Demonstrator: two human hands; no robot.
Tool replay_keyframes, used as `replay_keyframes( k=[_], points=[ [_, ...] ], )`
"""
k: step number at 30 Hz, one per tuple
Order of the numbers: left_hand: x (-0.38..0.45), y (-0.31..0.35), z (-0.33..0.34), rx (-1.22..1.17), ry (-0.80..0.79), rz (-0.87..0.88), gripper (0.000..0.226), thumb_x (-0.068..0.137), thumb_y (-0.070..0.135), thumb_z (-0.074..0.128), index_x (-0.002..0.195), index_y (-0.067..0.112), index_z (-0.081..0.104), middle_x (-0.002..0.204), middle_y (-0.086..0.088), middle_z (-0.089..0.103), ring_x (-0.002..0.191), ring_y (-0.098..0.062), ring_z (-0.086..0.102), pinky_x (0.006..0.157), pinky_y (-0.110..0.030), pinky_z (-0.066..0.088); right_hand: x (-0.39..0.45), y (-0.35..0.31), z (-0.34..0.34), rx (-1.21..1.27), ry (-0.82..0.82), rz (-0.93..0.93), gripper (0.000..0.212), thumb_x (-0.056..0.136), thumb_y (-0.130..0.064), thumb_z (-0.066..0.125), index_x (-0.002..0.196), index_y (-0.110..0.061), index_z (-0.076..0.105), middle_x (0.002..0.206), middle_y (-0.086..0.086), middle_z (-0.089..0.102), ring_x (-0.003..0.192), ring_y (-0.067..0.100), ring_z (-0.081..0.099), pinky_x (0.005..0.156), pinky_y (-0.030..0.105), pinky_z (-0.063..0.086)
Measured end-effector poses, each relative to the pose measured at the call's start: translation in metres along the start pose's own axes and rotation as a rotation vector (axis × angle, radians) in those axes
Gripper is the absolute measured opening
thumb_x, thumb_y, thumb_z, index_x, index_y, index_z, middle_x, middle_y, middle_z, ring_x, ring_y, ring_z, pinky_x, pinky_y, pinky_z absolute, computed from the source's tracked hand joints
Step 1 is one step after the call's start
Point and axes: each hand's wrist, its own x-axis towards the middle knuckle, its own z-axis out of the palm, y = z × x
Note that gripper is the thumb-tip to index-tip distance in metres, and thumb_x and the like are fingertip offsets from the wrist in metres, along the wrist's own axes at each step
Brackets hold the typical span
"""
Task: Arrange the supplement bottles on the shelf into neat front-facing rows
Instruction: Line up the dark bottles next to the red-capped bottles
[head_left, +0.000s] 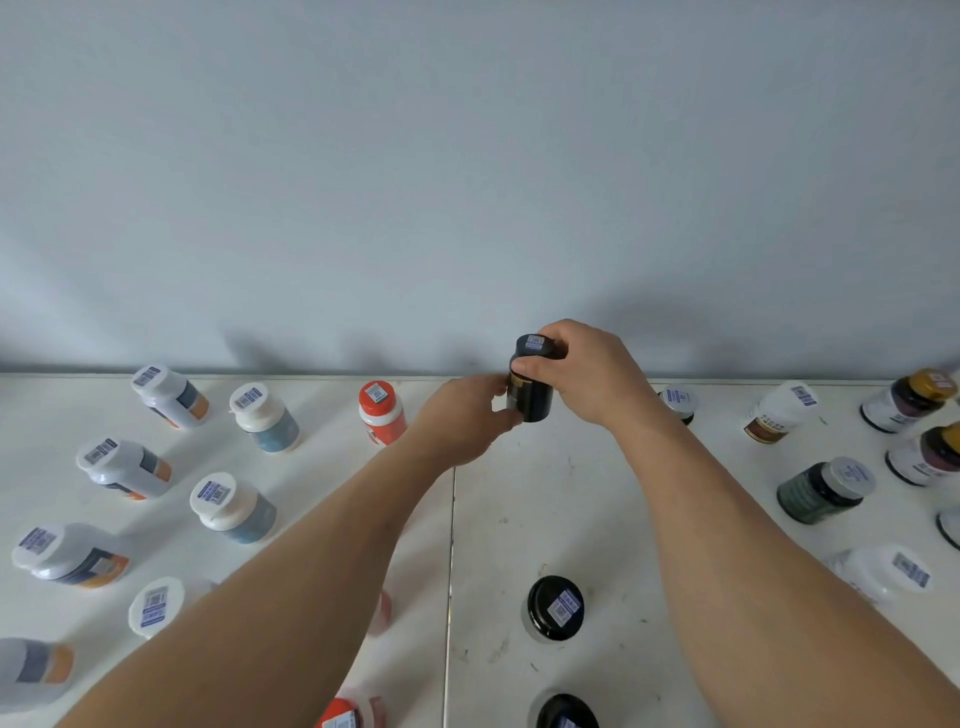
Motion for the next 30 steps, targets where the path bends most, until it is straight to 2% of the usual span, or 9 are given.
replay_keyframes(
  k=[9, 14, 16, 20, 24, 26, 30],
  points=[
    [0.004, -0.003, 0.002, 0.069, -0.035, 0.002, 0.047, 0.090, 0.036, 0.062, 0.134, 0.024, 0.053, 0.133, 0.000, 0.059, 0.117, -0.020, 0.056, 0.099, -0.035, 0.045, 0.005, 0.008, 0.007, 0.019, -0.005, 0.001, 0.028, 0.080, -0.038, 0.072, 0.102, -0.022, 0.066, 0.092, -0.004, 0.065, 0.085, 0.015, 0.059, 0.063, 0.023, 0.043],
    [0.002, -0.006, 0.009, 0.355, -0.045, 0.000, 0.049, 0.094, 0.039, 0.054, 0.138, 0.019, 0.046, 0.137, -0.002, 0.054, 0.120, -0.023, 0.054, 0.096, -0.036, 0.045, 0.001, 0.027, 0.025, 0.031, -0.047, 0.004, 0.024, 0.080, -0.032, 0.072, 0.102, -0.024, 0.064, 0.093, -0.004, 0.065, 0.085, 0.017, 0.059, 0.064, 0.024, 0.043],
    [-0.001, -0.007, 0.011, 0.420, -0.050, -0.004, 0.046, 0.096, 0.038, 0.051, 0.137, 0.016, 0.047, 0.135, -0.004, 0.054, 0.118, -0.024, 0.055, 0.094, -0.036, 0.046, -0.004, 0.034, 0.034, 0.032, -0.061, 0.008, 0.027, 0.081, -0.029, 0.072, 0.107, -0.024, 0.064, 0.096, -0.004, 0.066, 0.088, 0.017, 0.059, 0.064, 0.022, 0.042],
    [-0.009, -0.010, 0.011, 0.481, -0.047, 0.008, 0.042, 0.097, 0.035, 0.049, 0.133, 0.014, 0.048, 0.132, -0.006, 0.056, 0.117, -0.024, 0.055, 0.092, -0.037, 0.048, -0.008, 0.044, 0.050, 0.031, -0.074, 0.010, 0.036, 0.083, -0.025, 0.072, 0.117, -0.022, 0.061, 0.105, -0.003, 0.064, 0.098, 0.018, 0.058, 0.073, 0.026, 0.038],
    [-0.021, -0.009, 0.009, 0.527, -0.043, 0.018, 0.040, 0.098, 0.034, 0.047, 0.133, 0.014, 0.049, 0.129, -0.005, 0.057, 0.114, -0.024, 0.055, 0.088, -0.036, 0.050, -0.007, 0.044, 0.055, -0.004, -0.093, 0.004, 0.051, 0.081, -0.031, 0.073, 0.127, -0.023, 0.053, 0.118, -0.004, 0.057, 0.106, 0.017, 0.054, 0.079, 0.025, 0.036],
    [-0.027, -0.008, 0.008, 0.562, -0.016, 0.027, 0.036, 0.098, 0.034, 0.046, 0.128, 0.014, 0.052, 0.125, -0.006, 0.058, 0.112, -0.024, 0.056, 0.084, -0.036, 0.051, -0.012, 0.043, 0.055, -0.082, -0.067, -0.024, 0.056, 0.080, -0.038, 0.072, 0.130, -0.024, 0.050, 0.128, -0.005, 0.051, 0.111, 0.016, 0.051, 0.083, 0.028, 0.038],
    [-0.043, 0.000, 0.003, 0.706, 0.078, 0.115, 0.024, 0.098, 0.030, 0.043, 0.108, 0.012, 0.056, 0.109, -0.005, 0.061, 0.101, -0.025, 0.057, 0.072, -0.033, 0.041, -0.035, 0.040, 0.050, -0.228, 0.020, -0.143, 0.038, 0.088, -0.034, 0.065, 0.123, -0.023, 0.058, 0.130, -0.006, 0.052, 0.118, 0.018, 0.049, 0.093, 0.032, 0.041]
  ],
)
